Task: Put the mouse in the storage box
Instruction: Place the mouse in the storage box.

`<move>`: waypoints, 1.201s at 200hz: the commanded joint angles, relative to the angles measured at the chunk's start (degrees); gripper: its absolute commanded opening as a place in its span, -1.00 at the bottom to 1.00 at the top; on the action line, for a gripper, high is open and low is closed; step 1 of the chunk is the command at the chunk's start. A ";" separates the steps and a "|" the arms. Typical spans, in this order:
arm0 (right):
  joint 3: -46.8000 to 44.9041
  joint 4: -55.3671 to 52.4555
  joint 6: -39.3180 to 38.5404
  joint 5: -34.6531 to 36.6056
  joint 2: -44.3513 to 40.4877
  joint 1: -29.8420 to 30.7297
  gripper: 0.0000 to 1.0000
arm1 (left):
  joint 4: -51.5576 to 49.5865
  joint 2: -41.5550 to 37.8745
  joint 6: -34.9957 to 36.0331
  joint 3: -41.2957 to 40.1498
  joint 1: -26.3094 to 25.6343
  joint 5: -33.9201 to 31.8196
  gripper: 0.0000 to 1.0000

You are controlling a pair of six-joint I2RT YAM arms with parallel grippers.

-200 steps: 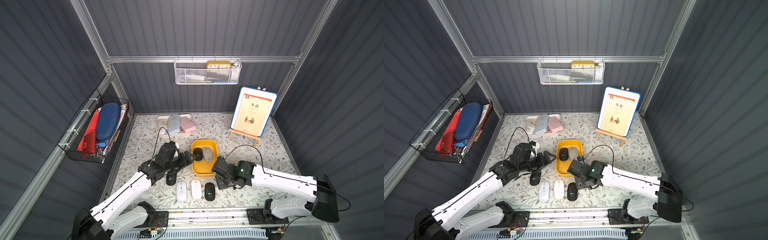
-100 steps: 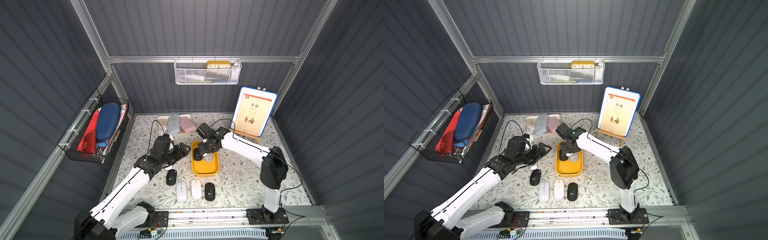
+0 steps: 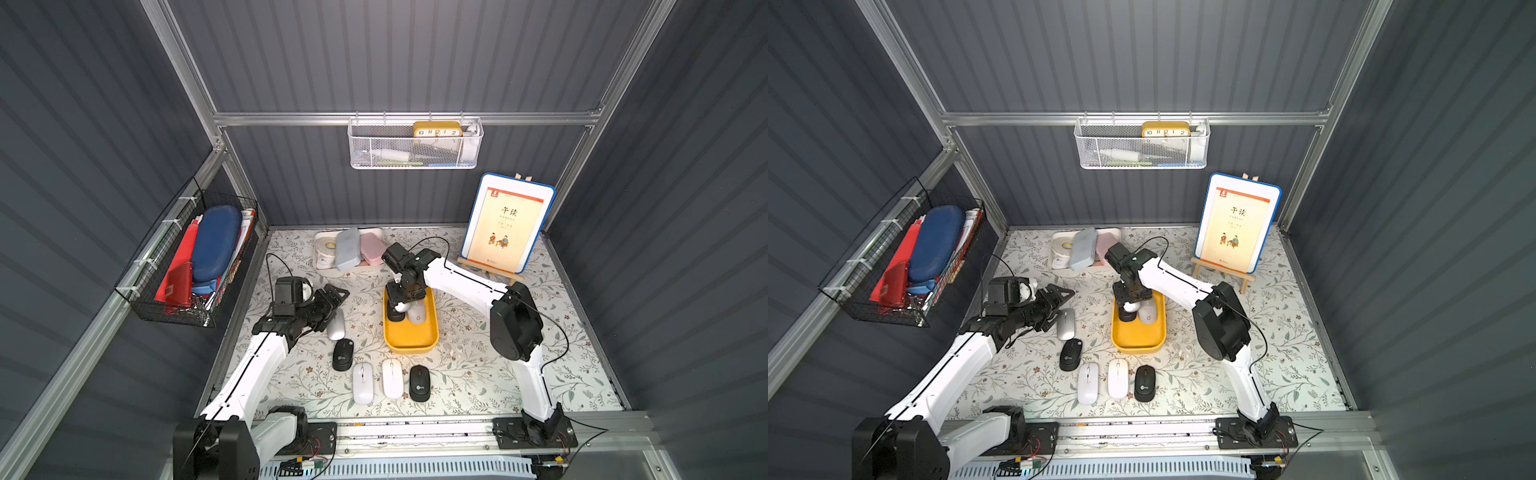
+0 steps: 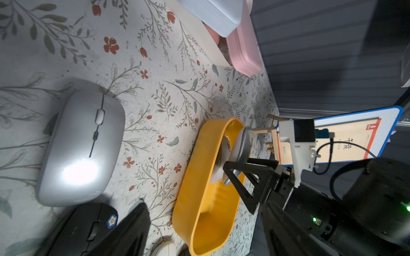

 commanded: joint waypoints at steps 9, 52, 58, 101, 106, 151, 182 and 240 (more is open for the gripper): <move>2.05 -2.93 1.64 -1.69 2.50 -0.52 0.23 | 0.33 -1.15 3.02 1.04 0.20 1.60 0.66; 6.63 -6.07 1.88 -3.38 6.20 -0.81 0.23 | 0.08 -1.39 4.73 1.68 0.20 2.12 0.67; 7.09 -6.42 1.88 -3.48 6.55 -0.82 0.23 | 0.08 -1.34 4.94 1.68 0.20 2.28 0.67; 8.70 -8.48 2.05 -3.39 8.39 -0.91 0.30 | 0.00 -0.92 6.46 1.73 0.20 3.51 0.67; 8.74 -8.51 2.18 -3.22 8.45 -0.92 0.30 | -0.09 -0.85 6.83 1.73 0.20 3.71 0.67; 9.13 -9.24 1.09 -2.33 7.88 -0.81 0.47 | 0.08 -0.85 7.12 1.38 0.20 5.19 0.67; 8.03 -7.21 0.93 -1.57 3.84 -0.36 0.48 | -0.27 -1.43 6.89 1.91 0.20 5.76 0.67; -7.53 -2.98 2.54 5.57 -16.72 4.96 0.53 | -1.15 -6.16 6.37 -0.78 -2.93 10.86 0.67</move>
